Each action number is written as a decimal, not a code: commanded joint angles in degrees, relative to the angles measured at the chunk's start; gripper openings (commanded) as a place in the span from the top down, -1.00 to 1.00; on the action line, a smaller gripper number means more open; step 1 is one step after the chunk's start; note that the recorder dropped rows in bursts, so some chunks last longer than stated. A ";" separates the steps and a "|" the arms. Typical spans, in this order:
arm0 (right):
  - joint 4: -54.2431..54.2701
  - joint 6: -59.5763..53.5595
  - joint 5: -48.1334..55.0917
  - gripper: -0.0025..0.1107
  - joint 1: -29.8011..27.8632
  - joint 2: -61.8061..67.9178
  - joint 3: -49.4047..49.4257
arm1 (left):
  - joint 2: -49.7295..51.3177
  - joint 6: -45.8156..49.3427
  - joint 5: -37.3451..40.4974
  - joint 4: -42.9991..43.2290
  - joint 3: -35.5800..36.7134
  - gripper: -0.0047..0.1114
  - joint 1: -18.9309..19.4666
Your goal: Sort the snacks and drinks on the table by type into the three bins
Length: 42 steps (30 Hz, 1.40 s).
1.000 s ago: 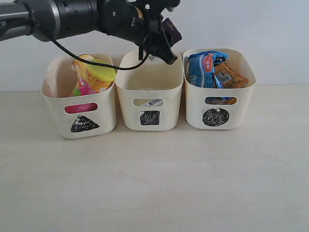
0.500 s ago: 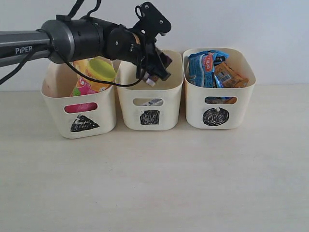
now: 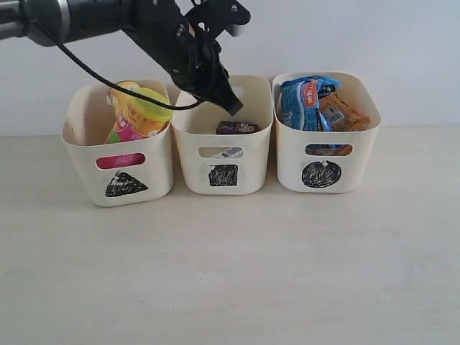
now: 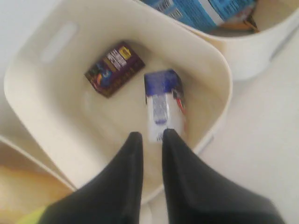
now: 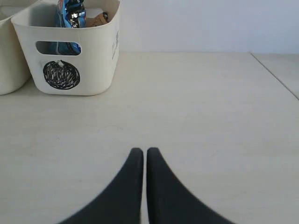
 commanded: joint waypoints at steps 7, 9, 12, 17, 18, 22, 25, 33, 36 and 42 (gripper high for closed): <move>-0.14 -0.13 -0.46 0.96 -0.09 -0.31 0.24 | -14.34 -10.43 14.99 3.07 13.18 0.85 1.67; -0.14 -0.13 -0.46 0.96 -0.09 -0.31 0.24 | -18.46 -15.11 14.01 7.28 18.97 0.85 1.67; -0.14 -0.13 -0.46 0.96 -0.09 -0.31 0.24 | -25.33 -20.78 11.28 10.82 27.18 0.85 1.67; -0.14 -0.13 -0.46 0.96 -0.09 -0.31 0.24 | -36.21 -25.24 5.41 11.81 39.10 0.85 1.67; -0.14 -0.13 -0.46 0.96 -0.09 -0.31 0.24 | -38.34 -25.82 4.49 11.81 40.98 0.85 1.67; -0.14 -0.13 -0.46 0.96 -0.09 -0.31 0.24 | -45.19 -29.32 3.04 11.81 45.95 0.85 1.67; -0.14 -0.13 -0.46 0.96 -0.09 -0.31 0.24 | -49.28 -34.14 2.25 11.81 48.48 0.85 1.67; -0.14 -0.13 -0.46 0.96 -0.09 -0.31 0.24 | -55.15 -36.37 5.76 11.10 50.47 0.85 1.67; -0.14 -0.13 -0.46 0.96 -0.09 -0.31 0.24 | -55.80 -38.65 5.16 10.21 50.47 0.85 1.67; -0.14 -0.13 -0.30 0.96 -0.09 -0.31 0.24 | -56.85 -36.80 1.53 10.21 52.74 0.85 1.67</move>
